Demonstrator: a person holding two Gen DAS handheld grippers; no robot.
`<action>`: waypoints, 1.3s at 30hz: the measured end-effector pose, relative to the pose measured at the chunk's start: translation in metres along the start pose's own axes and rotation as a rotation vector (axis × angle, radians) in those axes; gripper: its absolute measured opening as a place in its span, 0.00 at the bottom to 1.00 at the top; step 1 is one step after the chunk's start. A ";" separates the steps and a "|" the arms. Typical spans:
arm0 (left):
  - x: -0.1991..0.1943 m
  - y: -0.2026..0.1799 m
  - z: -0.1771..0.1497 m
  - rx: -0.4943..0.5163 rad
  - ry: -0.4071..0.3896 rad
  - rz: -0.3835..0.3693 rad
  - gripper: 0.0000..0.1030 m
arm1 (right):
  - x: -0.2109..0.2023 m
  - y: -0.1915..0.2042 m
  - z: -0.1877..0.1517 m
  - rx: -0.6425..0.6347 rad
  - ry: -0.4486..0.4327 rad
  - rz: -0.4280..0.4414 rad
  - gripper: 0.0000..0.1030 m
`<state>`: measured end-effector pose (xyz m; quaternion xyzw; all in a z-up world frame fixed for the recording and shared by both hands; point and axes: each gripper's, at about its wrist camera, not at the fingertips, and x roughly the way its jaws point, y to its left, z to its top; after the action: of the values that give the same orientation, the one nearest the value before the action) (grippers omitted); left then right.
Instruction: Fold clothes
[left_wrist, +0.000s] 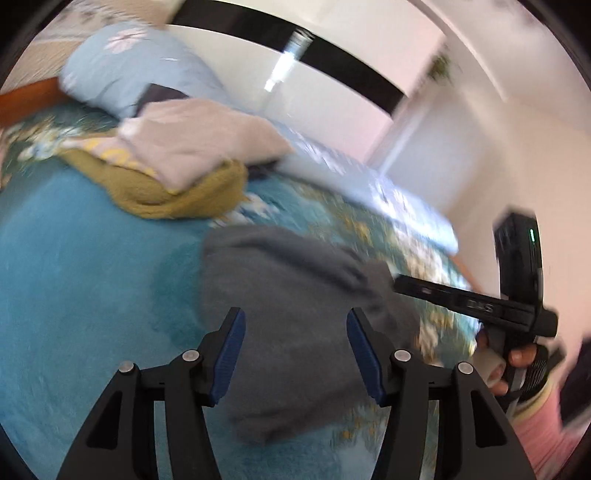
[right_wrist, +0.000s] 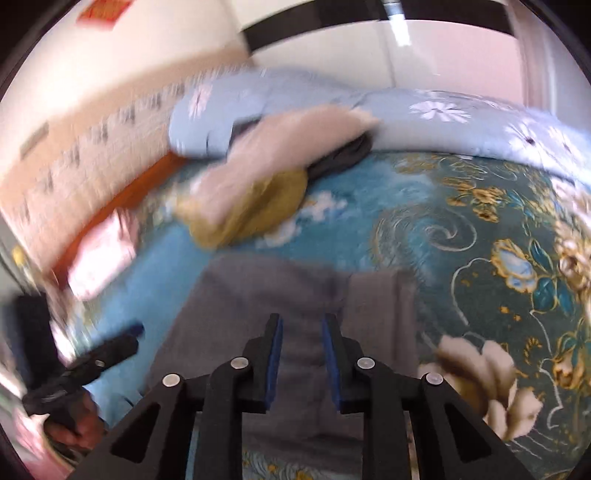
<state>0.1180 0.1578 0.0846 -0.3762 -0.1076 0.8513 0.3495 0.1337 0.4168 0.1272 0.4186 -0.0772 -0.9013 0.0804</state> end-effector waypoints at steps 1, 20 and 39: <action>0.003 0.000 -0.003 -0.004 0.020 -0.011 0.57 | 0.005 0.009 -0.006 -0.045 0.039 -0.028 0.24; 0.026 0.019 -0.027 -0.071 0.112 -0.080 0.56 | 0.011 -0.027 -0.009 0.076 0.067 -0.105 0.24; 0.024 0.026 -0.030 -0.088 0.089 -0.124 0.56 | 0.025 -0.064 0.002 0.279 0.061 -0.043 0.31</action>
<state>0.1153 0.1525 0.0388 -0.4213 -0.1524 0.8049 0.3890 0.1109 0.4744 0.0968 0.4544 -0.1902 -0.8702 0.0043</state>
